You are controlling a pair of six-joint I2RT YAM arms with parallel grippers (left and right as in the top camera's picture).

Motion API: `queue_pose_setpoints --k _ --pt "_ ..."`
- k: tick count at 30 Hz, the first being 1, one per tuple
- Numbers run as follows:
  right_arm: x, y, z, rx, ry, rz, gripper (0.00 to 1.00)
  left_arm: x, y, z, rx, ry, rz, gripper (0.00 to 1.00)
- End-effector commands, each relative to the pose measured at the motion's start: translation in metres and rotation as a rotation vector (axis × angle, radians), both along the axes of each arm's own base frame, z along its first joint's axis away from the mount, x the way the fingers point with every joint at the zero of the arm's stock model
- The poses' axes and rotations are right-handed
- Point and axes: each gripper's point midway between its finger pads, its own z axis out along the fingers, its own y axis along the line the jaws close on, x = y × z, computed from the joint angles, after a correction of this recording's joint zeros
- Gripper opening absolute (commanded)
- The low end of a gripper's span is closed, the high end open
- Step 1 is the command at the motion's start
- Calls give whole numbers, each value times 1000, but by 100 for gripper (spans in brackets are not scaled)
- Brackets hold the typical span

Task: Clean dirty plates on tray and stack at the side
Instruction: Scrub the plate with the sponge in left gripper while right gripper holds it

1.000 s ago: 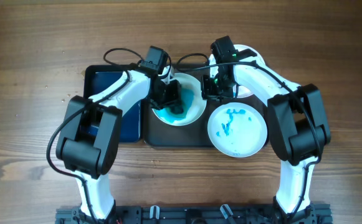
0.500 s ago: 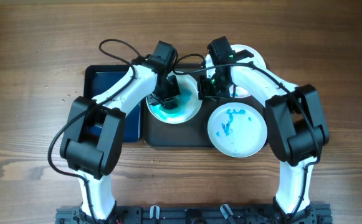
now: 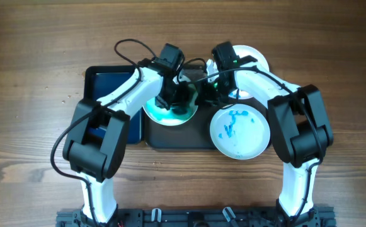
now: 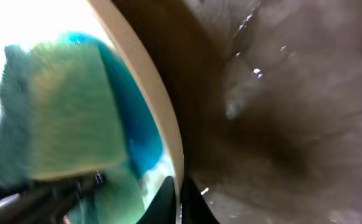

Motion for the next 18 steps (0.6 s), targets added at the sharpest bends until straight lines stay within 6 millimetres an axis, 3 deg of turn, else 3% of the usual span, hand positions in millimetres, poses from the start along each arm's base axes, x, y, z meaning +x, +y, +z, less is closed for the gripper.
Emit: queue_pose_setpoints --k 1,6,9,14,18 --pt "-16 5 -9 51 91 -10 4 20 41 -7 149 -49 96 4" --pt "-16 4 -9 47 90 -10 4 12 72 -9 341 -43 174 4" --pt "-14 -4 -8 -14 73 -32 4 16 86 4 432 -64 179 4" --pt "-1 -38 12 -221 -50 -83 4 23 77 22 396 -71 179 4" --pt "0 -61 23 -355 -104 -102 4 12 48 22 246 5 152 4"
